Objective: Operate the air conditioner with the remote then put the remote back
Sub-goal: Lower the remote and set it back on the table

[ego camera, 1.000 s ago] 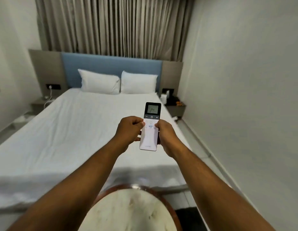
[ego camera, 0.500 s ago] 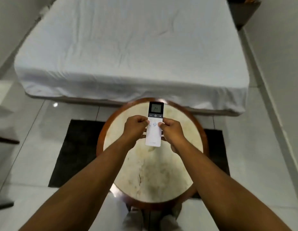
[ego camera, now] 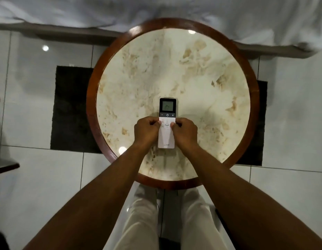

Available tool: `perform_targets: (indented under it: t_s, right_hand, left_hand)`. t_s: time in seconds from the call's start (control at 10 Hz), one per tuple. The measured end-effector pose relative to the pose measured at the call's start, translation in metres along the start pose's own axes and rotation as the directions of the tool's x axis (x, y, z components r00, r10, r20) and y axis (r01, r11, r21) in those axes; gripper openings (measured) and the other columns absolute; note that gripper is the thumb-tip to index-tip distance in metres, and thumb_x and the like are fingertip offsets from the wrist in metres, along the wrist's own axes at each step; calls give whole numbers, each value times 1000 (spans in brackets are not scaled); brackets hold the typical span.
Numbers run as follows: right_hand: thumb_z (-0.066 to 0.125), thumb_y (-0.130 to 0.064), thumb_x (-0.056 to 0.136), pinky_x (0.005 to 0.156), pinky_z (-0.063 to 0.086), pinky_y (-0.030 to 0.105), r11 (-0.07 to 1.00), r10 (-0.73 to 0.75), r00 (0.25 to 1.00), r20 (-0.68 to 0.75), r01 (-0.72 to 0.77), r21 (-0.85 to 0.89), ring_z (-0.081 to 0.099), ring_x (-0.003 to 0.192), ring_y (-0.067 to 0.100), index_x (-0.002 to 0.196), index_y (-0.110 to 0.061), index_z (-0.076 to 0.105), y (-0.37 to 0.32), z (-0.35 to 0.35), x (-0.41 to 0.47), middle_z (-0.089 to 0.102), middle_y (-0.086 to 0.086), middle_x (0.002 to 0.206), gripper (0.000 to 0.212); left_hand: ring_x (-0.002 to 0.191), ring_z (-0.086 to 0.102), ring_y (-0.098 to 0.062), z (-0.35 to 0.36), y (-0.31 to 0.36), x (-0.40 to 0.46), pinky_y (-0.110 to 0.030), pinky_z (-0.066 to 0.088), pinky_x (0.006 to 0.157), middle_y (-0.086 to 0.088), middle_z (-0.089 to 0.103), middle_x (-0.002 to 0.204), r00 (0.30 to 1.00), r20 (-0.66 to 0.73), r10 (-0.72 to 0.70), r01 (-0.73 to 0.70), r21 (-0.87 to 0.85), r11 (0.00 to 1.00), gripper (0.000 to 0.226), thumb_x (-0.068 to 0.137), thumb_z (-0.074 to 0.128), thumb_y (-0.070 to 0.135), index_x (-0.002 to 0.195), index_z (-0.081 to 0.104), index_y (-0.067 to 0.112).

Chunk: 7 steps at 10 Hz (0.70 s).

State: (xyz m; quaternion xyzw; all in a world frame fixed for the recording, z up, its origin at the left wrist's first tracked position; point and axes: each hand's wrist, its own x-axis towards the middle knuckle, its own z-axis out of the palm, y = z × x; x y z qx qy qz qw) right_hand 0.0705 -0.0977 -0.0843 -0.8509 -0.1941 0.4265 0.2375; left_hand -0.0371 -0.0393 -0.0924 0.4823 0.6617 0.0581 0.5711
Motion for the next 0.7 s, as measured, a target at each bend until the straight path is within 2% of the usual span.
perform_targets:
  t_s: [0.1,0.2,0.4,0.5,0.6,0.7]
  right_hand:
    - [57,-16,94,75,46,24,999,-13,1000,-5,13,-47,68,98,22,116,-9,72,7,8,2,73,11,115,27]
    - [56,-18,95,85,51,30,995,-35,999,-9,34,-99,67,100,24,119,-11,71,11,12,5,72,11,115,29]
    - [54,-17,95,82,52,31,991,-76,996,-43,71,-113,67,95,24,116,-12,72,10,13,1,73,12,107,28]
    - [53,-17,95,75,50,31,994,-51,998,-38,47,-101,66,91,25,104,-9,75,10,13,1,72,13,102,25]
    - [54,-20,94,63,35,26,986,-25,1000,-9,23,-165,59,79,25,70,-16,60,1,0,-2,65,12,88,25]
    - [56,-25,94,71,38,25,985,-49,999,11,50,-165,61,93,26,99,-10,69,-5,-19,-13,65,14,104,20]
  left_hand:
    - [88,70,-26,4,-9,6,-48,58,80,-9,74,101,1000,3,15,-15,20,1000,17,89,60,15,100,73,13]
    - [88,70,-24,7,-18,11,-48,59,79,-8,75,99,1000,-8,28,-28,30,999,15,88,61,16,96,73,15]
    - [87,70,-23,6,-18,13,-47,59,78,-7,75,98,998,-12,57,-56,32,998,14,87,60,18,94,72,15]
    - [88,70,-21,4,-18,11,-46,59,79,-6,74,101,996,11,85,-86,78,993,17,88,59,19,98,72,16]
    - [97,67,-22,-4,-4,3,-37,54,87,-7,72,112,984,34,173,-177,232,957,26,90,58,24,112,68,14]
    - [109,62,-25,-18,11,-11,-30,45,91,-9,66,124,972,57,230,-235,341,910,37,91,58,29,124,61,13]
